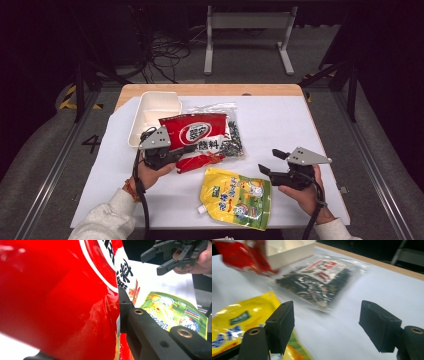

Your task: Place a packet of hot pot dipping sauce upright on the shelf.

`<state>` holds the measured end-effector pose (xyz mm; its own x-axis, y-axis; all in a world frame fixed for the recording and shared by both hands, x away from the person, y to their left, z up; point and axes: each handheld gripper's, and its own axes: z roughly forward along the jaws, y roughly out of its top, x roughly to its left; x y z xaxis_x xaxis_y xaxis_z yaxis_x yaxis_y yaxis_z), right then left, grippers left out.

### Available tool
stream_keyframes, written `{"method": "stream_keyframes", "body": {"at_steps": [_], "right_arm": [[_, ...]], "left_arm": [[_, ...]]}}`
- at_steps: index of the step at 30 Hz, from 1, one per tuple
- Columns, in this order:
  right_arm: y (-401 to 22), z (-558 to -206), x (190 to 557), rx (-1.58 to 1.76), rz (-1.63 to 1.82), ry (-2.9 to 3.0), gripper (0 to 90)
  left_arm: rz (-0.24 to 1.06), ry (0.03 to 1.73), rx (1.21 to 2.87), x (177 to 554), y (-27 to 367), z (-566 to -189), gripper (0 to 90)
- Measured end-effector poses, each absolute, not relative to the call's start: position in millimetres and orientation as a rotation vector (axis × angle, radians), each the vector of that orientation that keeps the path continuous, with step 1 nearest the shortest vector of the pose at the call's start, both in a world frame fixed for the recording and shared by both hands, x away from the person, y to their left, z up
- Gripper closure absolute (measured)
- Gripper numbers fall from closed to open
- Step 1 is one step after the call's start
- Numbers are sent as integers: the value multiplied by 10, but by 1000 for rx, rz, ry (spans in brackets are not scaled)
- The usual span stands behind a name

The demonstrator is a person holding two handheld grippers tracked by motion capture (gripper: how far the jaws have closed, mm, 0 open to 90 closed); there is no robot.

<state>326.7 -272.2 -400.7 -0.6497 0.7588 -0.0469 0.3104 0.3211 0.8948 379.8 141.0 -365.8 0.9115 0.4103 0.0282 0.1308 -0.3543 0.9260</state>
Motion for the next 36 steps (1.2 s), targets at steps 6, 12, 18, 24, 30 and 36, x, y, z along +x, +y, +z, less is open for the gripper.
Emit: {"method": "stream_keyframes", "body": {"at_steps": [6,12,18,24,30,36], "right_arm": [[-2931,-4053,3314,1042,1285,2092,268],[-2992,-4086,3312,1076,1250,2094,255],[-3040,-4124,3263,1102,1216,2089,250],[-3093,-4175,3197,1130,1180,2092,249],[-3171,-4252,3096,1179,1143,2091,248],[-3254,-4305,3004,1224,1112,2080,248]], "left_arm": [[389,430,1881,3864,1709,-3440,892],[515,465,1870,3996,2010,-3180,894],[570,517,1860,4178,2233,-3060,898],[583,547,1881,4448,2369,-3053,899],[581,559,1898,4779,2432,-3094,899],[586,558,1943,5134,2415,-3205,899]]}}
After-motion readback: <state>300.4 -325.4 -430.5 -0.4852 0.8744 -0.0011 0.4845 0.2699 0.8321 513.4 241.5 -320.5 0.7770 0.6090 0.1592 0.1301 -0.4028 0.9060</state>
